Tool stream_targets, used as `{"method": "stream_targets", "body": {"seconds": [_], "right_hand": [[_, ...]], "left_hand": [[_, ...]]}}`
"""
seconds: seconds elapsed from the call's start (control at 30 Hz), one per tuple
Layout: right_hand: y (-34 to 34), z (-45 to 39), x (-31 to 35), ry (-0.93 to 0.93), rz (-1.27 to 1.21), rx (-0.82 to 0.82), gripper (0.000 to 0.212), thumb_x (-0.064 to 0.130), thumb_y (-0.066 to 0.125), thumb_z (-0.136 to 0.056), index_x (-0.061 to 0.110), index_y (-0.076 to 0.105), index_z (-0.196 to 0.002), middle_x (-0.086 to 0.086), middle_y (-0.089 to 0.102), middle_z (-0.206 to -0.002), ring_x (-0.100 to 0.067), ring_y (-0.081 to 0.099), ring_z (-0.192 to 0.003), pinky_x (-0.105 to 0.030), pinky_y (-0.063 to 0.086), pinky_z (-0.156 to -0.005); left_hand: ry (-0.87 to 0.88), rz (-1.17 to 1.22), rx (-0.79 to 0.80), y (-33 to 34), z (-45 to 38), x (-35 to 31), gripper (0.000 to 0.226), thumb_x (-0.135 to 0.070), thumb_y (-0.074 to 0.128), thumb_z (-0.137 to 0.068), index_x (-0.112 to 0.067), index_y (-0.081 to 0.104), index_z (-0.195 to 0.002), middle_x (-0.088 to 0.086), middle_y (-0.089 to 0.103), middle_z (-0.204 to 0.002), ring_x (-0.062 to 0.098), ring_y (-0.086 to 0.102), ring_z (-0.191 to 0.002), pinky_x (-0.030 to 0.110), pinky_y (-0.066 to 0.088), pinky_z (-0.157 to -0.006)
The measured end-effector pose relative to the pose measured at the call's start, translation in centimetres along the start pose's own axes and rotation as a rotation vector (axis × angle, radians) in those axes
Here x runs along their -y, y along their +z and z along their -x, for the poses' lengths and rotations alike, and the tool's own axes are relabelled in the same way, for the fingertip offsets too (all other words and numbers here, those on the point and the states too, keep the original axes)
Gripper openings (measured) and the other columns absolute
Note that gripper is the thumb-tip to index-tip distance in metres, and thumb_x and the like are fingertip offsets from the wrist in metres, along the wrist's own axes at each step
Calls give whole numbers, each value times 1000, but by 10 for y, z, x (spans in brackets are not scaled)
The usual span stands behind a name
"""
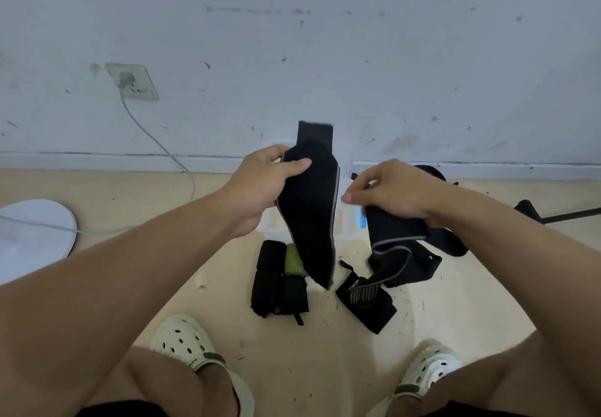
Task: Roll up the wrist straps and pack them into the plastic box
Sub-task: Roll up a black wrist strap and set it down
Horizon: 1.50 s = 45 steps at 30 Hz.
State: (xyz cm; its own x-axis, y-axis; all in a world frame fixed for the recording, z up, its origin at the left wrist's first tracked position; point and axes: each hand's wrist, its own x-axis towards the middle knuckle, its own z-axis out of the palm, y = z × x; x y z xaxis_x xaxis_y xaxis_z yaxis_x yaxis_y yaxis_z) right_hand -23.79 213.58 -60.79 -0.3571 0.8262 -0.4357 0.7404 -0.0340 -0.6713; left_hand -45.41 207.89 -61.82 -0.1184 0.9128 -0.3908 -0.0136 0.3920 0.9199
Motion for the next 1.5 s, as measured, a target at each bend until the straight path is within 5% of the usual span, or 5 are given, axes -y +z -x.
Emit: {"method": "stream_targets", "body": {"seconds": [0.23, 0.77, 1.03, 1.2, 1.5], "right_hand": [[-10, 0, 11, -56, -647, -413, 40, 50, 77, -89, 19, 59, -72, 6, 47, -57, -16, 47, -57, -28, 45, -60], [13, -21, 10, -24, -700, -705, 34, 48, 73, -93, 21, 59, -77, 3, 54, -76, -12, 51, -69, -24, 43, -68], [4, -19, 7, 79, -676, -302, 74, 74, 44, -97, 8, 71, -115, -16, 73, -123, -36, 69, -117, -51, 55, -104], [2, -27, -11, 3, -651, 10, 91, 82, 38, -92, 6, 67, -132, -11, 74, -118, -32, 71, -109, -55, 50, -109], [9, -29, -18, 15, -338, 175, 21, 22, 70, -98, 11, 76, -115, -4, 80, -109, -25, 76, -106, -36, 57, -97]], "left_hand": [[69, -265, -42, 7, 6, 11, 11, -31, 63, -104, -27, 69, -95, -3, 77, -92, 11, 69, -78, 17, 46, -64], [146, -83, 145, 45, 26, 5, 20, -18, 71, -97, -19, 69, -117, -1, 81, -98, 16, 78, -89, 31, 58, -87], [111, 82, -105, 39, 20, 0, 13, -17, 69, -100, -20, 71, -112, -5, 81, -93, 13, 78, -85, 27, 58, -76], [22, 292, -224, 23, 8, -8, 15, -12, 68, -99, -14, 73, -113, 3, 81, -100, 17, 78, -85, 33, 62, -79], [23, 272, -360, 4, -6, -9, 6, -23, 69, -101, -18, 72, -98, -3, 78, -91, 10, 74, -77, 27, 62, -72]]}}
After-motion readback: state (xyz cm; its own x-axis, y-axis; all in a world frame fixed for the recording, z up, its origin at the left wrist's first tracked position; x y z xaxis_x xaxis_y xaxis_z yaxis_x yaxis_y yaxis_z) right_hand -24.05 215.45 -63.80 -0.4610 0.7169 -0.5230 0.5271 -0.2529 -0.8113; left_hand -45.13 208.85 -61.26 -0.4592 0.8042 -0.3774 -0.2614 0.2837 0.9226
